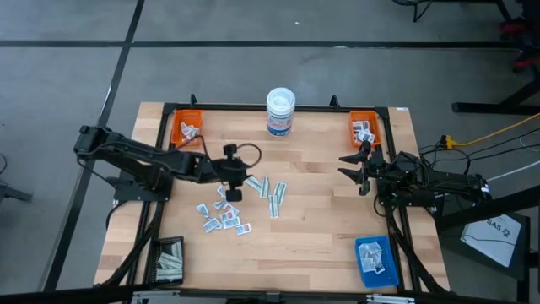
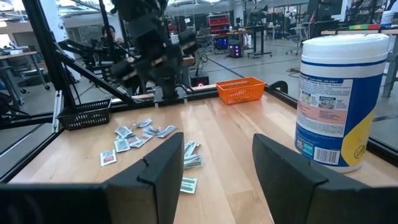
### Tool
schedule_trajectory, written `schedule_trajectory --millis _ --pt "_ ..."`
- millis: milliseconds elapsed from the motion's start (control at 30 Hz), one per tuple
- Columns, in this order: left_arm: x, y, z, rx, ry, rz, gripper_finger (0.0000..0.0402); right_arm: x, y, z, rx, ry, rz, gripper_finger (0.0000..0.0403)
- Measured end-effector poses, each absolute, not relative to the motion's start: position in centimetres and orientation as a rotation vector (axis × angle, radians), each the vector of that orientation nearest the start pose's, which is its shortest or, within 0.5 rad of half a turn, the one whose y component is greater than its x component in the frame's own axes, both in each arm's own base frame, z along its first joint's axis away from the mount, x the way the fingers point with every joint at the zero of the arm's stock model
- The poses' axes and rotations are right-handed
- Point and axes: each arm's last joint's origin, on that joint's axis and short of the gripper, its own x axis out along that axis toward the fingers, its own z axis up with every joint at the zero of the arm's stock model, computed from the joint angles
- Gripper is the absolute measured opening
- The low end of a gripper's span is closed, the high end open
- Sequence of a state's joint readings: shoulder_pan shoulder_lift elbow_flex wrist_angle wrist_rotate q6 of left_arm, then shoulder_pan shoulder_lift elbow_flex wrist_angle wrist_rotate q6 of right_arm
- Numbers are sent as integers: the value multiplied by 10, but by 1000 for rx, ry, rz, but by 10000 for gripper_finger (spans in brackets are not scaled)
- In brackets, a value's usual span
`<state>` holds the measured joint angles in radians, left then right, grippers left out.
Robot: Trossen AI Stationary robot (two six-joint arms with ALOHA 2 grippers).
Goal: Pick & Place First Aid Supplies
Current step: Put the green bandage pack into the black bin
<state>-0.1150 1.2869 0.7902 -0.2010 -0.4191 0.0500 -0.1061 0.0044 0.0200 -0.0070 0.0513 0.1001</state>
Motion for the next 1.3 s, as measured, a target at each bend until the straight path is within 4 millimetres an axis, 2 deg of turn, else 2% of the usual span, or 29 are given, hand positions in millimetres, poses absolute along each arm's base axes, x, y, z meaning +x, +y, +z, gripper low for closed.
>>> schedule_trajectory --millis 300,533,767,1100,1300 --pt "286 -26 198 386 761 174 122 96 -12 169 98 -17 -157 191" --pt "294 -27 170 489 865 113 121 96 -12 169 99 -16 -157 191" --pt "302 -24 146 509 929 13 120 96 -12 169 100 -17 -157 191" --pt "295 -5 131 486 1087 -1 120 96 -12 169 98 -17 -157 191" --pt "294 14 130 427 1098 -34 120 96 -12 169 98 -17 -157 191"
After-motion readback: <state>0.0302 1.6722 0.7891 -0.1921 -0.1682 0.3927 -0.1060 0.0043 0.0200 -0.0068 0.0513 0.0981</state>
